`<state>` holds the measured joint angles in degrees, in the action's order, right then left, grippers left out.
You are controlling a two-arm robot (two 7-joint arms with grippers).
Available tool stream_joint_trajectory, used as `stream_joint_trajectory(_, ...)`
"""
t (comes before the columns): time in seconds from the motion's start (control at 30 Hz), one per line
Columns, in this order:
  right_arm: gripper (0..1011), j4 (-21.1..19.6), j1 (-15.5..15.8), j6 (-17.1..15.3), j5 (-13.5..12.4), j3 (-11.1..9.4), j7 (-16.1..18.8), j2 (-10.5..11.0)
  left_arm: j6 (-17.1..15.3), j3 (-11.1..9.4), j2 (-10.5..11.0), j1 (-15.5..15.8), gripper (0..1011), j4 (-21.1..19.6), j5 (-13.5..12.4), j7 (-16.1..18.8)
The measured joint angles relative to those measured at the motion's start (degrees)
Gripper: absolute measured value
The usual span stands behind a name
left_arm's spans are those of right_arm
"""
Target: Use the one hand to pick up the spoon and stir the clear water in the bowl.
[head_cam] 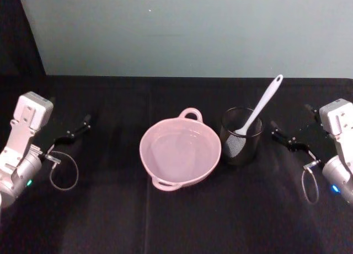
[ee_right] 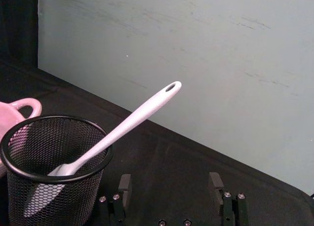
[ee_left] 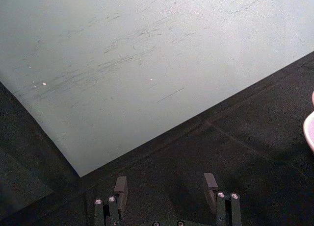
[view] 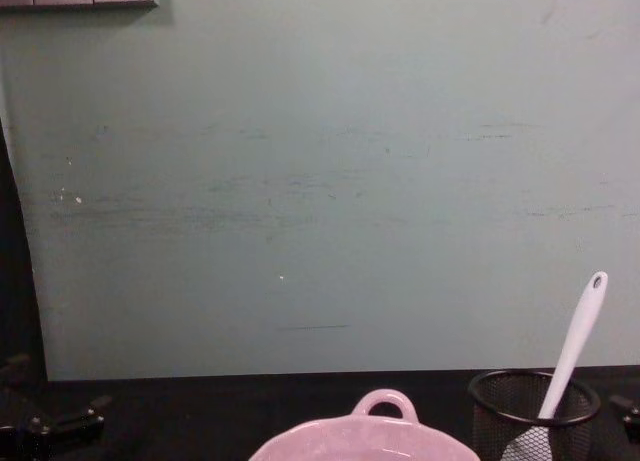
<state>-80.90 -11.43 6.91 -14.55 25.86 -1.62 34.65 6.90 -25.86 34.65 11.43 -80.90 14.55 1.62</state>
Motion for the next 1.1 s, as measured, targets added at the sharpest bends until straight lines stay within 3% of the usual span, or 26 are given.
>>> stream_joint_trajectory(1.1, 1003, 0.0, 0.0, 0.0, 0.0, 0.0, 0.0, 0.0, 0.0, 0.0, 0.0, 0.0, 1011, 0.0, 0.0, 0.0)
